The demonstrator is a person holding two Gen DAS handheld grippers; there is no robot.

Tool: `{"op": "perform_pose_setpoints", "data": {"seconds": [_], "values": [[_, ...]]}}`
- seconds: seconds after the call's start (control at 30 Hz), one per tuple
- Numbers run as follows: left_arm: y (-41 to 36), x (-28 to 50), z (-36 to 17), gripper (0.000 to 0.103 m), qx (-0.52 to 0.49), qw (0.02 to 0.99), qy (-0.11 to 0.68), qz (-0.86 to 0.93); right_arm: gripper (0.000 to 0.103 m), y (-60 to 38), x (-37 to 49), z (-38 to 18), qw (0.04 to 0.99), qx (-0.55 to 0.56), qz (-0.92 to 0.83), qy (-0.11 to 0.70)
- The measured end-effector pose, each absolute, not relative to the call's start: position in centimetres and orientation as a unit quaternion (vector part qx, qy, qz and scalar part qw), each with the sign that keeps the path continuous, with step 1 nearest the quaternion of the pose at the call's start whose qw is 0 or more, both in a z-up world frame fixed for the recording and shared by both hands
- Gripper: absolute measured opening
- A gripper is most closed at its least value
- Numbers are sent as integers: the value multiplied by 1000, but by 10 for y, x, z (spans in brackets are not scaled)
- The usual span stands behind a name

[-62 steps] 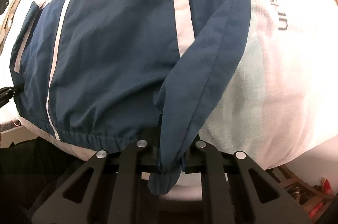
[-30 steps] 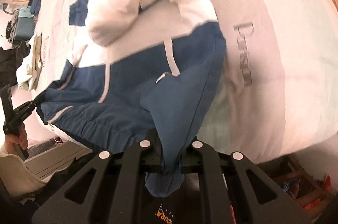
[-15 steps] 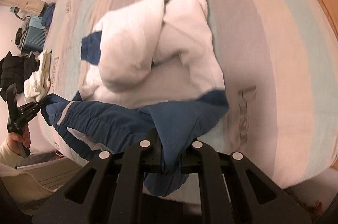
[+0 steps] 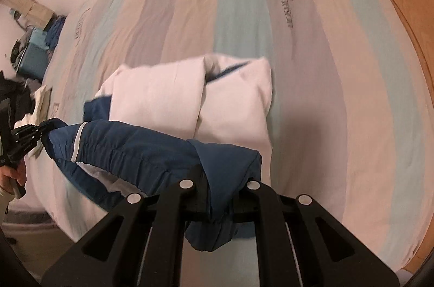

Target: Fold large clothes

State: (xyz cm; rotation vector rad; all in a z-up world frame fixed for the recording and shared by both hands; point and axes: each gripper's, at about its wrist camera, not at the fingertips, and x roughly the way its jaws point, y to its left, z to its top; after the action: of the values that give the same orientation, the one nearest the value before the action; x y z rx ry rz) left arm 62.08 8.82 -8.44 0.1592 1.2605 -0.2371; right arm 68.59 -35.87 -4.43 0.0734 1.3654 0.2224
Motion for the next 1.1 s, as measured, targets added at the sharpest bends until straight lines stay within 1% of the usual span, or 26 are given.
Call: {"op": "perform_pose_setpoints", "data": {"seconds": [0.2,0.57,0.77,1.1], "values": [[80,680,-118,3,74,797,592,-97,6,-354,729,-73,774,23,80,628],[75,756,-140,3,72,803,585,-83,6,-345,811,-108,777,2,53,627],[71,782,-163,3,82,805,582,-79,6,-342,834,-138,775,-8,38,631],[72,801,-224,4,78,793,600,-72,6,-341,855,-192,769,-20,23,639]]}}
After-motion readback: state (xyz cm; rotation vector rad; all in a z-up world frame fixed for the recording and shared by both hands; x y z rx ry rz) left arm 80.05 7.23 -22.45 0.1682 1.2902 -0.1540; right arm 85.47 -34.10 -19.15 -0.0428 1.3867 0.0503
